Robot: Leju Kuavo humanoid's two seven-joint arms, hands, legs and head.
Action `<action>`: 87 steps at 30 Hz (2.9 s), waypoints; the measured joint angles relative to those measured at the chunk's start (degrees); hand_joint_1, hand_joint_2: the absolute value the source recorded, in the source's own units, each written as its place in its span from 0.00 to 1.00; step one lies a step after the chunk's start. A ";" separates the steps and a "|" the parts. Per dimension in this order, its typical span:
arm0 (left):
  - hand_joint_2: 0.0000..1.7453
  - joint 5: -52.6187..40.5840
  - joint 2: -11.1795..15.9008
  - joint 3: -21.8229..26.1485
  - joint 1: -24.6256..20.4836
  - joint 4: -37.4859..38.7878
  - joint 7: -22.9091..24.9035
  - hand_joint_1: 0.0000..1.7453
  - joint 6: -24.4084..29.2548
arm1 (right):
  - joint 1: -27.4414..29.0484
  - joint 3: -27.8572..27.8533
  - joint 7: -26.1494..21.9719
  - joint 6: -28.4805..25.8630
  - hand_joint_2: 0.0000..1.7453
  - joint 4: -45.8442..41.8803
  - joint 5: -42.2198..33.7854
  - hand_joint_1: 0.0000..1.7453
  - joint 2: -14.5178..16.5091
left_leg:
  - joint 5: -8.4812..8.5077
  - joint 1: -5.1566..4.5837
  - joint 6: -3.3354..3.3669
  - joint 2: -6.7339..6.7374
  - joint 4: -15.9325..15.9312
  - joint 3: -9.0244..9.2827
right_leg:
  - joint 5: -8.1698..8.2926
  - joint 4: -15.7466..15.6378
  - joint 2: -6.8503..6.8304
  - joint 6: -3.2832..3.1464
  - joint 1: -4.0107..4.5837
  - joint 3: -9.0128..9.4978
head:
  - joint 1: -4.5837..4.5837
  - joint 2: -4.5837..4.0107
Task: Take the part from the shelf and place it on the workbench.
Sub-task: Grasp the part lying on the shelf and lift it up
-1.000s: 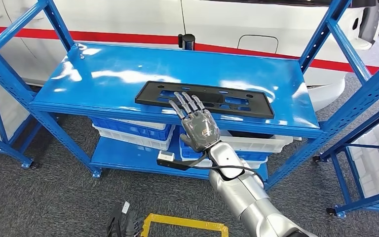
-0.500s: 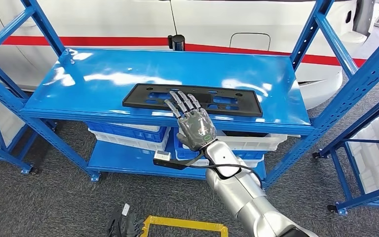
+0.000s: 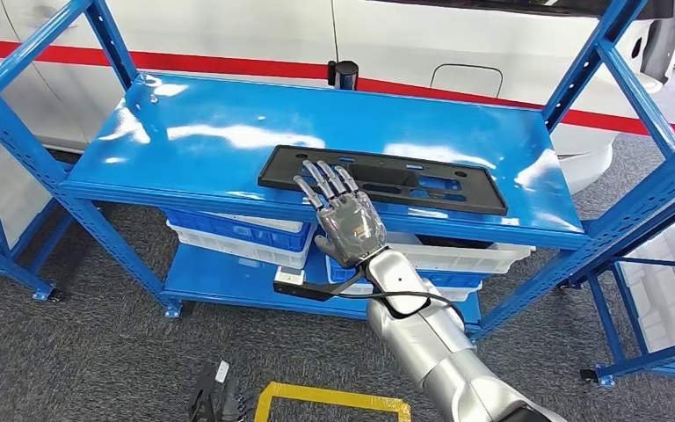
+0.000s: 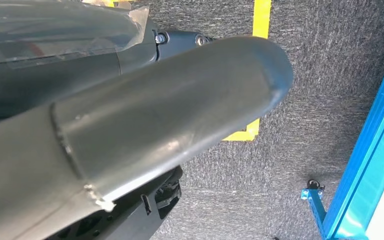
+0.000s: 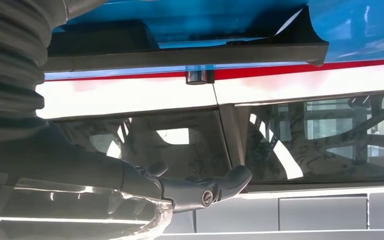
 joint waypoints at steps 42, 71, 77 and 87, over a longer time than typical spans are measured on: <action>0.00 -1.16 -0.30 0.00 -0.14 0.00 0.80 0.00 -0.75 | -7.84 -3.92 9.08 11.32 1.00 7.74 -0.24 0.00 -2.81 | -0.02 -0.18 0.23 0.38 0.02 -0.11 | -0.07 0.71 -0.05 2.25 0.06 -0.69 | -0.03 0.00; 0.00 -1.55 -0.86 0.00 -0.32 0.00 1.68 0.00 -1.29 | -11.29 -5.25 14.45 20.49 1.00 11.80 1.00 0.00 -3.05 | -0.02 -0.18 0.24 0.38 0.02 -0.12 | -0.07 0.73 -0.04 2.25 0.06 -0.69 | -0.04 0.00; 0.00 -1.56 -1.03 0.00 -0.33 0.00 1.73 0.00 -1.29 | -11.89 -5.35 14.91 20.68 1.00 11.91 1.29 0.00 -2.98 | -0.02 -0.18 0.24 0.37 0.02 -0.12 | -0.07 0.72 -0.04 2.25 0.06 -0.69 | -0.03 0.00; 0.00 -1.96 -1.19 -0.02 -0.33 0.00 2.24 0.00 -1.29 | -13.35 -6.05 17.80 20.14 1.00 11.91 2.89 0.00 -2.83 | -0.02 -0.18 0.24 0.38 0.03 -0.12 | -0.07 0.73 -0.03 2.25 0.06 -0.69 | -0.03 0.00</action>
